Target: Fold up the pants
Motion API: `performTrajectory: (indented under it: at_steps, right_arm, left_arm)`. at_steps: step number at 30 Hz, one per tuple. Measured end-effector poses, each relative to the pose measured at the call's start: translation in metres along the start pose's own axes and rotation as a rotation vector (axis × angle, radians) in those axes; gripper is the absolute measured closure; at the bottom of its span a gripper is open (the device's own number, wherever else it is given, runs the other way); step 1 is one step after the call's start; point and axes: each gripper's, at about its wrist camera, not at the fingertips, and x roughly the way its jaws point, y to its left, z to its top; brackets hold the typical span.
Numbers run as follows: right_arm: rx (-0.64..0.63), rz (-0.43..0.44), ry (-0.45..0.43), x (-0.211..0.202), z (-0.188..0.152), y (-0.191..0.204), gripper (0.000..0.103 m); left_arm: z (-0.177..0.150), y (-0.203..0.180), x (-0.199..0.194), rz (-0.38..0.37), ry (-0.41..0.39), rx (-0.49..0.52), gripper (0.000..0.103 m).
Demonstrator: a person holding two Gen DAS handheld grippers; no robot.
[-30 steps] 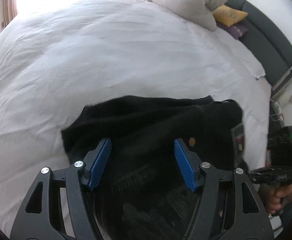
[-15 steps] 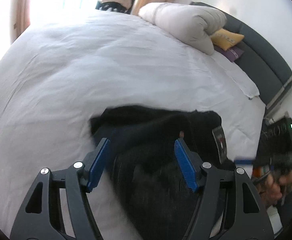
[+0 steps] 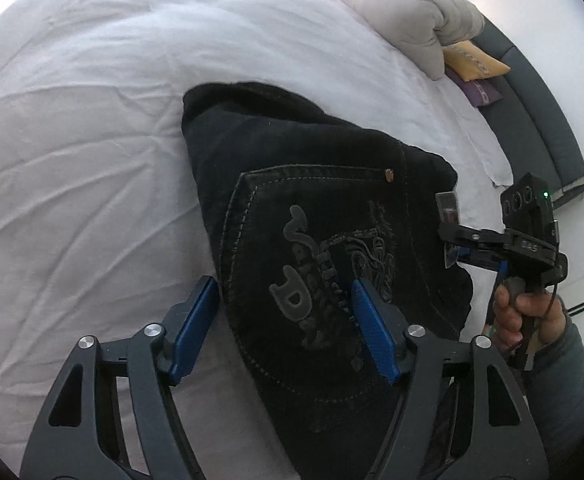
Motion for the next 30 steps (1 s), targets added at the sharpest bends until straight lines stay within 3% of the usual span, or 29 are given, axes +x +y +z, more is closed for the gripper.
performTrajectory:
  at_steps: [2, 6, 11, 18, 23, 30]
  right_arm:
    - [-0.024, -0.033, 0.012, 0.004, 0.002, 0.008, 0.065]
    - [-0.087, -0.12, 0.016, 0.002, 0.003, 0.03, 0.072]
    - [-0.175, -0.209, -0.025, -0.006, 0.0, 0.064, 0.08]
    - [-0.252, -0.207, -0.094, -0.028, -0.003, 0.108, 0.082]
    - [-0.288, -0.178, -0.138, -0.036, 0.017, 0.138, 0.082]
    - [-0.321, -0.166, -0.136, 0.01, 0.066, 0.174, 0.082]
  left_arm:
    - [0.002, -0.003, 0.002, 0.014, 0.011, 0.007, 0.054]
    - [0.005, -0.024, 0.004, 0.075, 0.009, 0.077, 0.071]
    - [0.004, -0.043, -0.011, 0.121, -0.018, 0.145, 0.081]
    - [0.014, -0.056, -0.047, 0.13, -0.086, 0.172, 0.083]
    - [0.037, -0.052, -0.083, 0.152, -0.153, 0.186, 0.083]
    - [0.081, -0.013, -0.088, 0.236, -0.175, 0.181, 0.083]
